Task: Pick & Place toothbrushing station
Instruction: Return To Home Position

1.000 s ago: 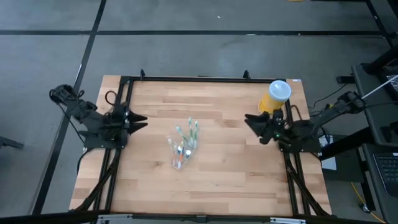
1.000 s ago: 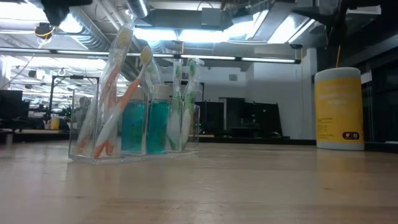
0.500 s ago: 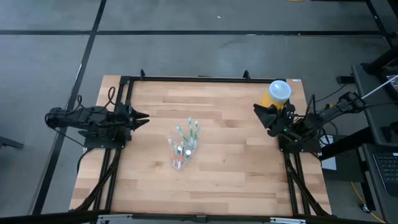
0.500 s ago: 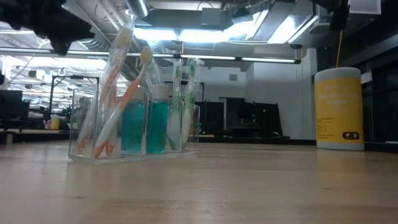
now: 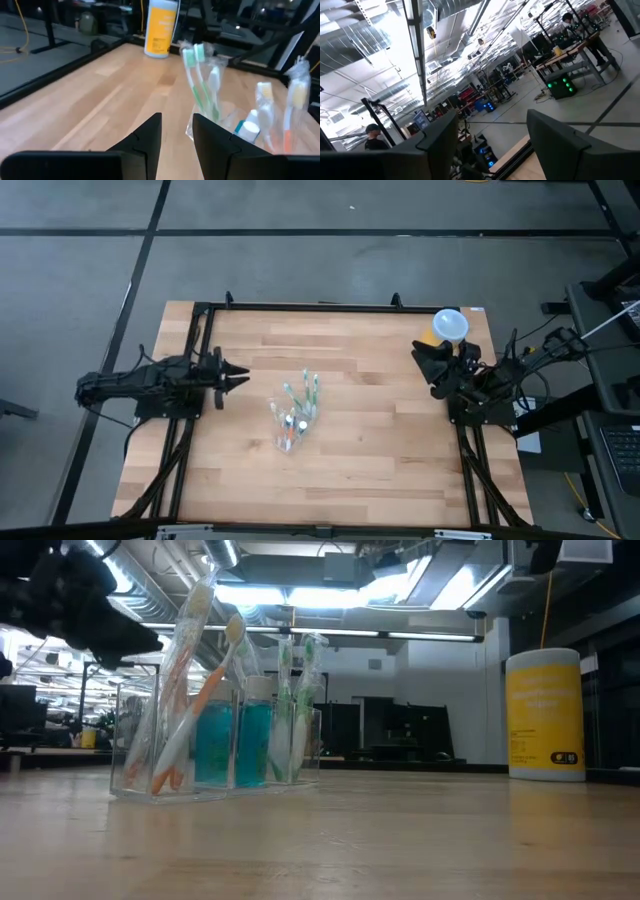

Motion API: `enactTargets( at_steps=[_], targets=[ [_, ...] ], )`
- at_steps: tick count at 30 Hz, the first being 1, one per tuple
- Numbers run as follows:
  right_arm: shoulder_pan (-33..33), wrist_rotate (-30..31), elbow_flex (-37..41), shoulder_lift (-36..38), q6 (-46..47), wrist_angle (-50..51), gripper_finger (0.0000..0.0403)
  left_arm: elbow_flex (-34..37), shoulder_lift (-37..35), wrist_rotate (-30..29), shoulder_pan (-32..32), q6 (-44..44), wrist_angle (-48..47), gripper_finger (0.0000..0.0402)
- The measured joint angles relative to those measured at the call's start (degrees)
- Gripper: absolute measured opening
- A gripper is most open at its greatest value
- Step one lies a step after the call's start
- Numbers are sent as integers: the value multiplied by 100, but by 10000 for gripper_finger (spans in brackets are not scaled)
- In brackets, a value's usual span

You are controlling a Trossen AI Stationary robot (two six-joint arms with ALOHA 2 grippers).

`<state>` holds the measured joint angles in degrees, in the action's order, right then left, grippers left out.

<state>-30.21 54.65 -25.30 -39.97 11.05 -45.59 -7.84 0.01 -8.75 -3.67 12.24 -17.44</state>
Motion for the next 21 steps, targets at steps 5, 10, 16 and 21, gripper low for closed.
enactTargets(
  at_steps=[5,10,16,21],
  targets=[
    [-145,108,0,43,-140,4,238,225,1,649,-496,42,166,106],
    [-387,286,-2,103,-430,-11,238,356,201,873,-740,-124,708,106],
    [-593,410,-4,131,-707,-73,238,350,786,1425,-692,103,721,106],
    [-700,449,-5,200,-805,-95,238,350,1349,1262,-488,504,704,106]
  ],
)
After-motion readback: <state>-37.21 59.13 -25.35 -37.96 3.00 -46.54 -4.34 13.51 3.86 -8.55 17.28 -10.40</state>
